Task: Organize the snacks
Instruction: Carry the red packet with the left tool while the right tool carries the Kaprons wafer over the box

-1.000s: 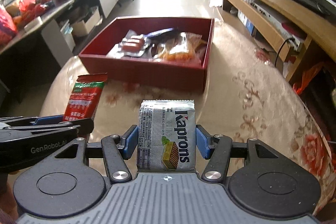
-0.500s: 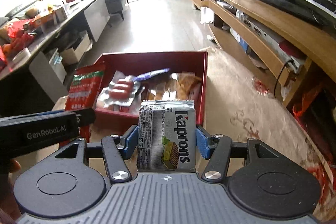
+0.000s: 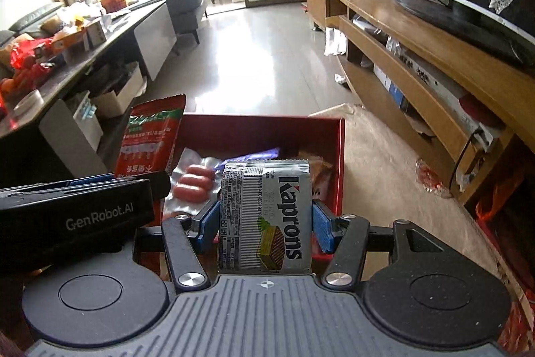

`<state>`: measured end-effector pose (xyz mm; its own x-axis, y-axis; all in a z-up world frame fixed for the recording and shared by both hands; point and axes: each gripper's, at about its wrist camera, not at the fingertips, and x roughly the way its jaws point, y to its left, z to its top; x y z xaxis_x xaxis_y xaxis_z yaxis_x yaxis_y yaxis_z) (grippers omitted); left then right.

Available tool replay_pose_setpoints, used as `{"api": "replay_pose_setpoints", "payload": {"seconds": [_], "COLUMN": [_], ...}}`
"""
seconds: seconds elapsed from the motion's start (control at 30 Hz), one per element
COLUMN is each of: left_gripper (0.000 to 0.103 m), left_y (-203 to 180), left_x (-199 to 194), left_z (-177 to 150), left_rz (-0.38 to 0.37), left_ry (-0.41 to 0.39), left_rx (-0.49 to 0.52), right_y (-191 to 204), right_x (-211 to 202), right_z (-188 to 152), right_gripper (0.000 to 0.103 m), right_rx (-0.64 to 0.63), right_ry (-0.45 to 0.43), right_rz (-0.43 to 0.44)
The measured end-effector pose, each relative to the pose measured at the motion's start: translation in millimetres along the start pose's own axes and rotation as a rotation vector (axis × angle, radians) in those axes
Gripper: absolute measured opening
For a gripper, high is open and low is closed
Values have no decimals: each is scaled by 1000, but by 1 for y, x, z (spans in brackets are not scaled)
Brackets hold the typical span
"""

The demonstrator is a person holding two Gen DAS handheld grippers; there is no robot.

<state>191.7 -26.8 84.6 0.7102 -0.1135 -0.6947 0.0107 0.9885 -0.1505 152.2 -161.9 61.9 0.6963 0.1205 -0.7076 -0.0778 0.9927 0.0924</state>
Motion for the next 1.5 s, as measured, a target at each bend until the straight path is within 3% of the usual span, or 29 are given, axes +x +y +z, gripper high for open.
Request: {"api": "replay_pose_setpoints", "payload": {"seconds": [0.7, 1.5], "left_gripper": [44, 44], "left_y": [-3, 4], "left_x": [39, 85], "left_z": [24, 21], "left_rz": [55, 133], "left_ry": [-17, 42], "left_rx": [-3, 4], "right_y": [-3, -1], "right_x": [23, 61], "right_z": [23, 20], "right_gripper": [64, 64], "right_rx": [-9, -34], "right_ry": [-14, 20], "right_rz": [-16, -32]}}
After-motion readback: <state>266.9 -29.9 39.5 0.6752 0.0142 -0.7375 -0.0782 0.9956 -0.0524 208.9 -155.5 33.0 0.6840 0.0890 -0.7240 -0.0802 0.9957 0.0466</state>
